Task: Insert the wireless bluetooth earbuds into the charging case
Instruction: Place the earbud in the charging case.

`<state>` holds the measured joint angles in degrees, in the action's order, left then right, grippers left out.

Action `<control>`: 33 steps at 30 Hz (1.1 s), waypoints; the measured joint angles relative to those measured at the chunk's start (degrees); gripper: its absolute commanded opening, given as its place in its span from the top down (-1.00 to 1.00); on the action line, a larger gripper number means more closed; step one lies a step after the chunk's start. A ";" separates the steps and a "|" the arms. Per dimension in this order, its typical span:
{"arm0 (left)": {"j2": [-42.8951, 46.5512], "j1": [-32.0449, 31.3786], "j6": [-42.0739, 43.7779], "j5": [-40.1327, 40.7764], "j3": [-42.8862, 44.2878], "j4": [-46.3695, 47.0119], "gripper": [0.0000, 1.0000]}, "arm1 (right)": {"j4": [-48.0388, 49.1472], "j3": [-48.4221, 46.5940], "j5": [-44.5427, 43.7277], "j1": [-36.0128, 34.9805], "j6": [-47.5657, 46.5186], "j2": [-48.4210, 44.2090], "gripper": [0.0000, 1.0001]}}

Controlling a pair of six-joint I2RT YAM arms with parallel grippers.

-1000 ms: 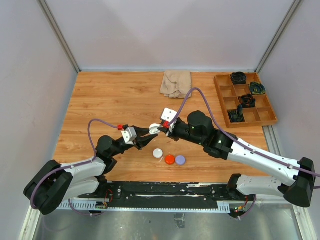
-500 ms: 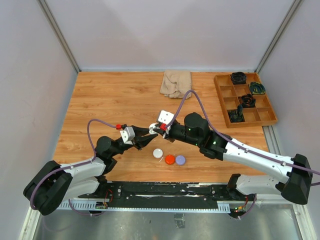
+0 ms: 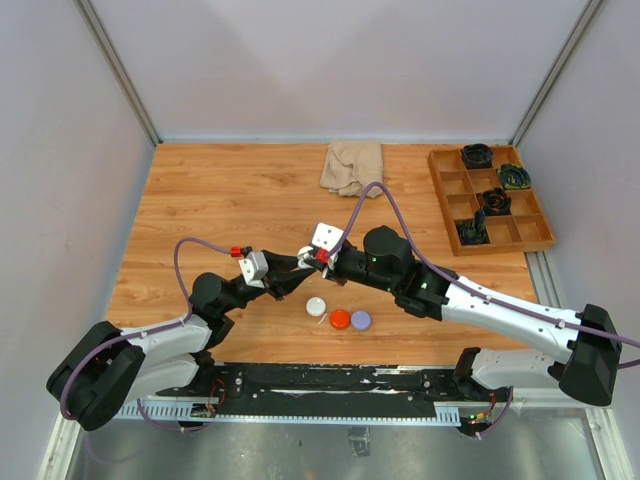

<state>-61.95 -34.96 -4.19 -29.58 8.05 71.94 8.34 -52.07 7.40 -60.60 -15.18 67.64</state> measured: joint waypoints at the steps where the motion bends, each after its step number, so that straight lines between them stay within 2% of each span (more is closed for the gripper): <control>1: 0.02 0.00 -0.20 0.02 0.00 0.02 0.99 | 0.00 0.00 -0.07 -0.09 -0.13 0.07 0.88; 5: 0.11 0.00 -1.25 0.09 0.00 -0.02 1.00 | 0.20 0.28 -0.52 -0.15 -0.76 0.17 0.86; 11: 0.11 0.00 -2.58 0.50 0.00 0.00 0.99 | 0.31 0.31 -1.05 -0.37 -1.62 0.17 0.71; 17: -0.02 0.00 -4.20 0.63 0.31 0.00 1.00 | 0.39 0.31 -1.09 -0.37 -1.90 0.22 0.64; 33: -4.48 0.00 -7.96 1.40 0.31 4.00 1.00 | -1.01 0.28 -1.57 -0.42 -1.92 0.33 0.21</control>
<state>-66.43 -34.96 -12.14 -28.18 8.36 75.94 7.33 -51.79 5.82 -61.01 -17.10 67.96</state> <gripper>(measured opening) 0.305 0.348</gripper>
